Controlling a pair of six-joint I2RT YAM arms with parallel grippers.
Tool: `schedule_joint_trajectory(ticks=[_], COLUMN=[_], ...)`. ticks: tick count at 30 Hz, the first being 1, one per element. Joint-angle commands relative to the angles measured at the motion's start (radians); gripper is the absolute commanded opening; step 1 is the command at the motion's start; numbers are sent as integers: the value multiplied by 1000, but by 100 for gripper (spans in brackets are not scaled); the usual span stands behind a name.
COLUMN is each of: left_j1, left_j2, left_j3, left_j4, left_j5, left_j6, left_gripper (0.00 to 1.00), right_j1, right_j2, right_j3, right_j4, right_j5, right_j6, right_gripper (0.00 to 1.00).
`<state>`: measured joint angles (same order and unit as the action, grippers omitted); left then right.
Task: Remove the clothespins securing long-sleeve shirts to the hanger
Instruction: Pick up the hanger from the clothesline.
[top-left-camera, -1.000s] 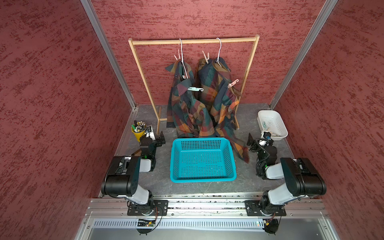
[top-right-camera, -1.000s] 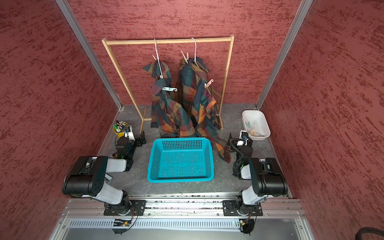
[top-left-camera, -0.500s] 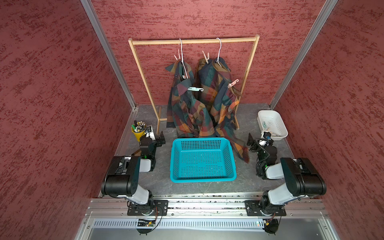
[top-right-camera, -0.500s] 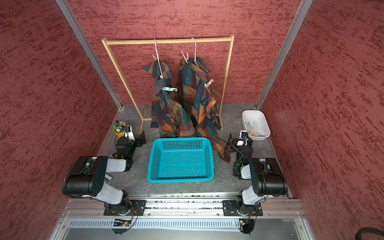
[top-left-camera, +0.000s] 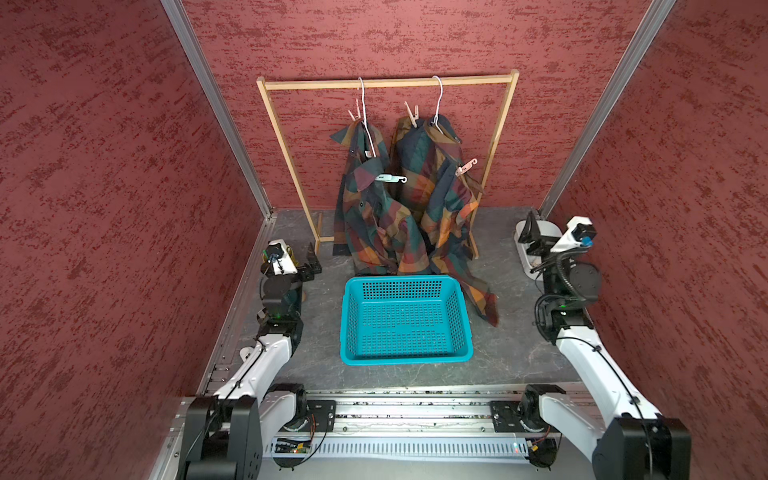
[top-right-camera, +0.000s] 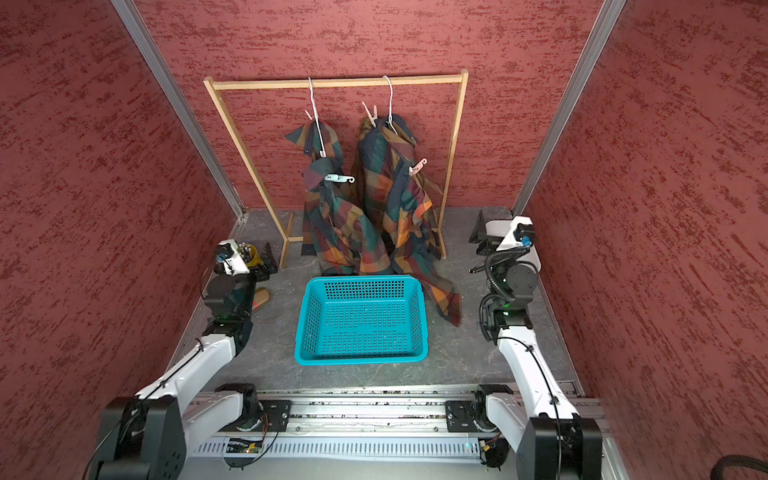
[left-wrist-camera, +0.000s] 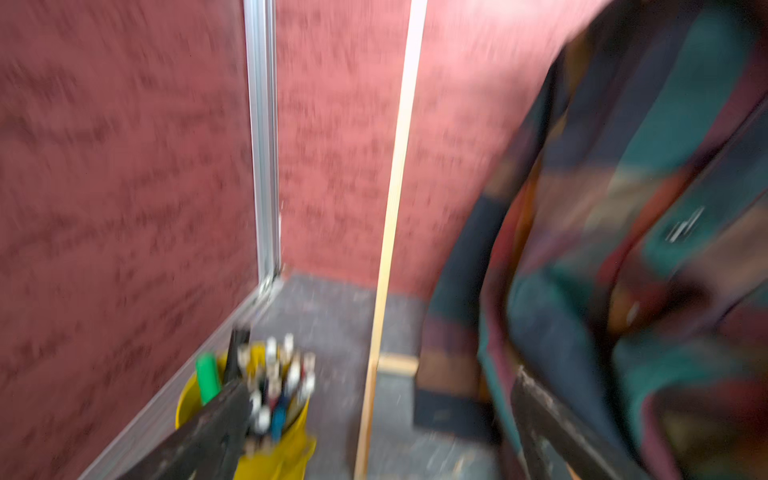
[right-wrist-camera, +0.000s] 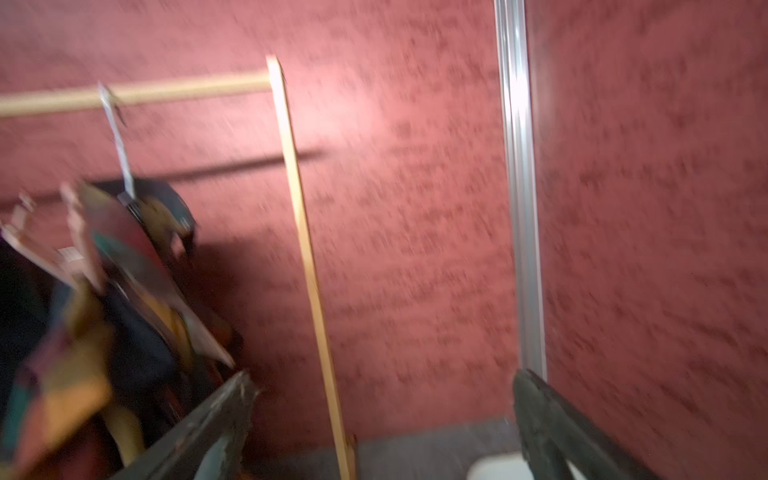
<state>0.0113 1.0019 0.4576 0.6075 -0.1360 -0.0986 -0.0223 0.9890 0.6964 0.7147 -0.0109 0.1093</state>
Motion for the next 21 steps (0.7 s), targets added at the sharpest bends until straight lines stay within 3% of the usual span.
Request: schedule_joint_trajectory(ticks=[1, 4, 7, 11, 14, 19, 21], left_j1=[18, 63, 105, 108, 107, 108, 109], left_j2=[-53, -82, -96, -85, -66, -36, -29], left_j3=[122, 212, 254, 317, 347, 385, 396], left_j4=[-270, -371, -372, -415, -415, -417, -419], left_j5=[103, 235, 356, 403, 439, 453, 462], left_j6=[-92, -165, -225, -231, -234, -238, -233], left_gripper=[100, 100, 100, 100, 100, 100, 100], right_j1=[7, 9, 35, 138, 237, 285, 293], right_j2=[-1, -8, 66, 105, 122, 177, 207], right_j3=[24, 50, 216, 293, 341, 399, 430], right_j4=[-139, -88, -308, -420, -506, -572, -595], right_j5=[-240, -310, -373, -315, -145, -124, -110], right_j6=[102, 168, 98, -14, -100, -141, -154], right_gripper=[99, 99, 99, 99, 98, 90, 80])
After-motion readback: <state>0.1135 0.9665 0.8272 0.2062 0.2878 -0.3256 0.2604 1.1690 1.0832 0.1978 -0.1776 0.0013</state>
